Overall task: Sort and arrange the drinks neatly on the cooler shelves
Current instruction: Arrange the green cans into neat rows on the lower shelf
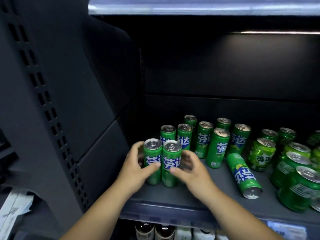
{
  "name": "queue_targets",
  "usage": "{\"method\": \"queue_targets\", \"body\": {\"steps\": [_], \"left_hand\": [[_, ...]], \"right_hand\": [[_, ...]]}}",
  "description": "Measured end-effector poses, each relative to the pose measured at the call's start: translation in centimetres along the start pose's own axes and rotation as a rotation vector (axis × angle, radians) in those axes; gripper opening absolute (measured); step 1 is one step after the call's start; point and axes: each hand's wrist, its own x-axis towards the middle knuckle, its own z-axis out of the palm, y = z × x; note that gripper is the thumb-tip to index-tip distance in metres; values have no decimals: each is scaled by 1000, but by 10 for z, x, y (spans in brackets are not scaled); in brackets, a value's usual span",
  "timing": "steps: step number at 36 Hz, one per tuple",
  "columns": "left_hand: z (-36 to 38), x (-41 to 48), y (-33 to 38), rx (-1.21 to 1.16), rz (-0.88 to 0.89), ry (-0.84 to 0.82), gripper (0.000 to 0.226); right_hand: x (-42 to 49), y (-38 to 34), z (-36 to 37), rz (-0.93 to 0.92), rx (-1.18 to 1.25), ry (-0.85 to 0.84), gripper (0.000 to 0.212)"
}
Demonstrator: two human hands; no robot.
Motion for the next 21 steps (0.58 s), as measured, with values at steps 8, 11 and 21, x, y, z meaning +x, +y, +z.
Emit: {"method": "queue_targets", "body": {"steps": [8, 11, 21], "left_hand": [[-6, 49, 74, 183, 130, 27, 71], [-1, 77, 88, 338, 93, -62, 61], [17, 126, 92, 683, -90, -366, 78]], "right_hand": [[42, -63, -49, -154, -129, 125, 35], [63, -71, -58, -129, -286, 122, 54], [101, -57, -53, -14, -517, 35, 84]]}}
